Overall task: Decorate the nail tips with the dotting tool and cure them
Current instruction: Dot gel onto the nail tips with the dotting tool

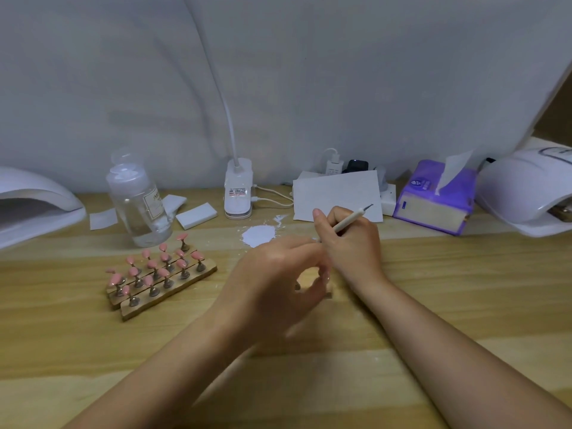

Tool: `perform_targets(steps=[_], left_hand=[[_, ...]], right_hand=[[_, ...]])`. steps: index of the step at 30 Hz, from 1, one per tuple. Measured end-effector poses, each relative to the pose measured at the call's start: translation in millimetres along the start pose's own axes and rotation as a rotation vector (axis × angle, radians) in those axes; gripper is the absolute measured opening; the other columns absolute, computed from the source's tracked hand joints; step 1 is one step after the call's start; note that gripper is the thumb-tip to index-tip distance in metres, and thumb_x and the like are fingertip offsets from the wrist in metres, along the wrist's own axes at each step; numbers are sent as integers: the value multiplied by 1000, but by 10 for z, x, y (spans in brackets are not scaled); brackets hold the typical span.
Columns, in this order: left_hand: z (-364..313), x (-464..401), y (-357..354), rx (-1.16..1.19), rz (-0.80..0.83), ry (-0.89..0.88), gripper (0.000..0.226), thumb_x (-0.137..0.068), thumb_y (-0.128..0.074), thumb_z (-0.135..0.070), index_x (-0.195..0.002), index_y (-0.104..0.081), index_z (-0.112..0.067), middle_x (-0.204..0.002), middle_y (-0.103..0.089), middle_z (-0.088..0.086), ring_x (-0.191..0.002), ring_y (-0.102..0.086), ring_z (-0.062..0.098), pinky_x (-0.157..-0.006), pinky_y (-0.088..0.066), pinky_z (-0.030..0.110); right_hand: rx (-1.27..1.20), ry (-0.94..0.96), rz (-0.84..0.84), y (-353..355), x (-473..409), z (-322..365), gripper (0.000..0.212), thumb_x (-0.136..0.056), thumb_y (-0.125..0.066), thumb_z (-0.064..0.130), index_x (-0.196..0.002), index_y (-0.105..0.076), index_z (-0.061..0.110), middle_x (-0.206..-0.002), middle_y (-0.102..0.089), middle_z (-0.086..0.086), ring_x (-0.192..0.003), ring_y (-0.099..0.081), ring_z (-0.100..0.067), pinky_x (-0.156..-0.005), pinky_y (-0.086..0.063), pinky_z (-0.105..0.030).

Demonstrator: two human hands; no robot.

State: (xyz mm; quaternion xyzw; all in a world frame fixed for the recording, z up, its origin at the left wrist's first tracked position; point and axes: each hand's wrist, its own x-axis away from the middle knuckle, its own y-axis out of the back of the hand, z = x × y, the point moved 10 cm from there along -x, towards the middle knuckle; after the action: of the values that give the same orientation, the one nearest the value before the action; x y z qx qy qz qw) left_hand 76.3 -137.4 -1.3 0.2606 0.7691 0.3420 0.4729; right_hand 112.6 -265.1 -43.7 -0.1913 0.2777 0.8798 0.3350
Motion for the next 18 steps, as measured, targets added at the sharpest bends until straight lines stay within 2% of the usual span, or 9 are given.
perform_targets(steps=[2, 5, 8, 10, 13, 15, 16, 18], left_hand=[[-71, -1, 55, 178, -31, -20, 5, -74, -62, -5, -77, -65, -9, -76, -67, -3, -67, -61, 11, -56, -52, 27], [-73, 60, -22, 427, 43, 26, 10, -75, -63, 2, -78, -66, -7, -75, -66, -1, -69, -61, 2, -56, -50, 17], [53, 214, -166, 534, 82, 163, 10, -79, -66, 0, -79, -68, -10, -78, -68, -2, -75, -64, 4, -53, -51, 22], [147, 317, -258, 600, 83, 259, 10, -80, -66, -4, -77, -69, -13, -79, -69, -3, -78, -65, 6, -57, -55, 26], [209, 379, -340, 649, 65, 315, 18, -78, -68, -1, -72, -69, -17, -77, -70, -6, -78, -66, 6, -69, -51, 16], [234, 390, -345, 645, 44, 328, 21, -76, -69, 3, -71, -70, -18, -75, -69, -9, -76, -65, 0, -73, -46, 9], [249, 386, -339, 638, 33, 330, 20, -75, -70, 2, -70, -71, -18, -74, -69, -12, -76, -64, -2, -77, -46, 10], [263, 392, -349, 620, 19, 326, 11, -75, -70, -2, -73, -73, -12, -75, -70, -16, -77, -65, 0, -93, -46, 28]], right_hand=[[4, -7, 16, -12, 5, -11, 48, -87, -59, 28, -49, -33, 16, -44, -37, 2, -47, -36, -13, -51, -30, -31], [11, -1, -4, 6, 7, -6, 46, -88, -58, 30, -51, -38, 10, -48, -47, -9, -50, -45, -22, -51, -32, -33], [19, 19, -4, 11, 14, 20, 47, -88, -58, 31, -48, -35, 18, -48, -48, -4, -55, -52, -24, -53, -36, -33], [30, 37, 1, 8, 20, 45, 47, -88, -58, 31, -48, -36, 22, -47, -49, 0, -56, -56, -24, -54, -38, -33], [34, 49, -4, 17, 25, 56, 46, -88, -58, 31, -48, -38, 22, -50, -55, -7, -57, -58, -25, -54, -40, -33], [32, 47, 2, 17, 37, 58, 45, -88, -58, 31, -49, -40, 20, -52, -56, -8, -57, -58, -25, -54, -41, -34], [36, 47, 0, 18, 35, 60, 45, -88, -58, 31, -49, -40, 20, -51, -55, -7, -56, -56, -24, -54, -40, -34], [45, 40, 1, 16, 46, 49, 45, -88, -58, 32, -49, -39, 21, -48, -50, -1, -52, -50, -18, -53, -37, -32]])
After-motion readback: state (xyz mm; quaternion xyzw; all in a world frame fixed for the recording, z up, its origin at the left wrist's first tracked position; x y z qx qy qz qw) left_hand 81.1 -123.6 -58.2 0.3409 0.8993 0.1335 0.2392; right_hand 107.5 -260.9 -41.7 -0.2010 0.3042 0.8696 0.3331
